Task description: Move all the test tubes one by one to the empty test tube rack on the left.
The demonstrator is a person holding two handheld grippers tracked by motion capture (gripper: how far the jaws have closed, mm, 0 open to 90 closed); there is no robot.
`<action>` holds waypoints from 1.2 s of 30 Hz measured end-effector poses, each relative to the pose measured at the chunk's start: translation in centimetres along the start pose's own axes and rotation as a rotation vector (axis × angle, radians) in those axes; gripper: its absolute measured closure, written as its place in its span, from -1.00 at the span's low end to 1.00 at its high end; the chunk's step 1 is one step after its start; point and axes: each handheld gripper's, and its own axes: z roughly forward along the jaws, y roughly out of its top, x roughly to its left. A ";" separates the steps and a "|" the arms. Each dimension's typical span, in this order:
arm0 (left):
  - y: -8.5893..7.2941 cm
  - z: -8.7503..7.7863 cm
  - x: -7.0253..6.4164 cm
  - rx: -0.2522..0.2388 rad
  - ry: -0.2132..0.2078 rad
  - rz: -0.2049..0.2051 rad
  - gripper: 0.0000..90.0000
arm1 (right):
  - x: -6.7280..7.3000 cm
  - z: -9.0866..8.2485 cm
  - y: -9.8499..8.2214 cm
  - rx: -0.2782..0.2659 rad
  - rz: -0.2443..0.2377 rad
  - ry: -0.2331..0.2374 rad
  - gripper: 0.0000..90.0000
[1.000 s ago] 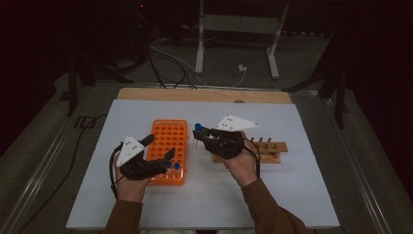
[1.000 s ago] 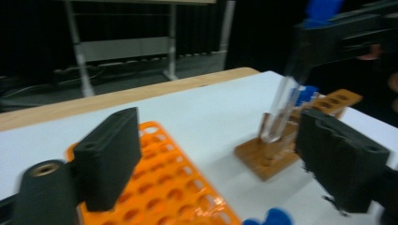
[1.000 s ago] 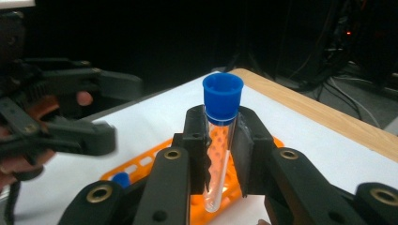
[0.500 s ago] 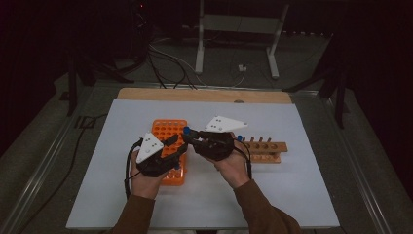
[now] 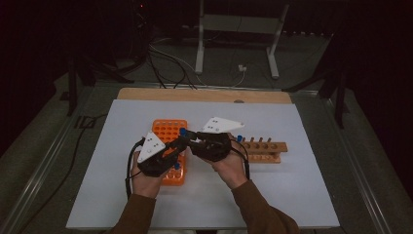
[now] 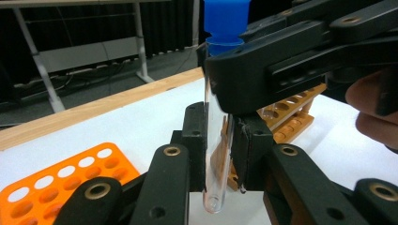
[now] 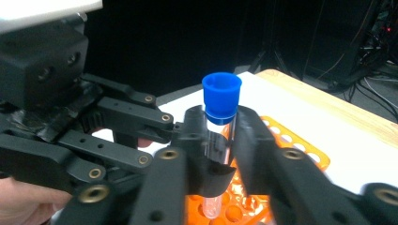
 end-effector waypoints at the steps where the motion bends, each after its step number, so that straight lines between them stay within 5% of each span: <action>1: 0.0 0.0 0.1 0.002 0.006 0.000 0.72 | 0.0 -0.1 0.0 -0.005 0.007 -0.003 0.52; 6: 0.0 -0.2 0.6 -0.005 0.032 -0.013 0.73 | -0.4 -1.0 0.2 -0.023 0.013 -0.004 0.05; 14: -0.2 -1.0 1.5 -0.012 0.069 -0.029 0.73 | -1.6 -2.5 -0.5 -0.014 0.010 -0.084 -0.51; 29: -2.6 -3.6 3.2 -0.001 0.135 -0.085 0.73 | -4.2 -6.0 -2.5 0.004 0.028 -0.203 -0.73; 36: -4.2 -4.4 3.5 0.024 0.125 -0.118 0.73 | -5.1 -7.5 -3.4 -0.004 0.047 -0.235 -0.73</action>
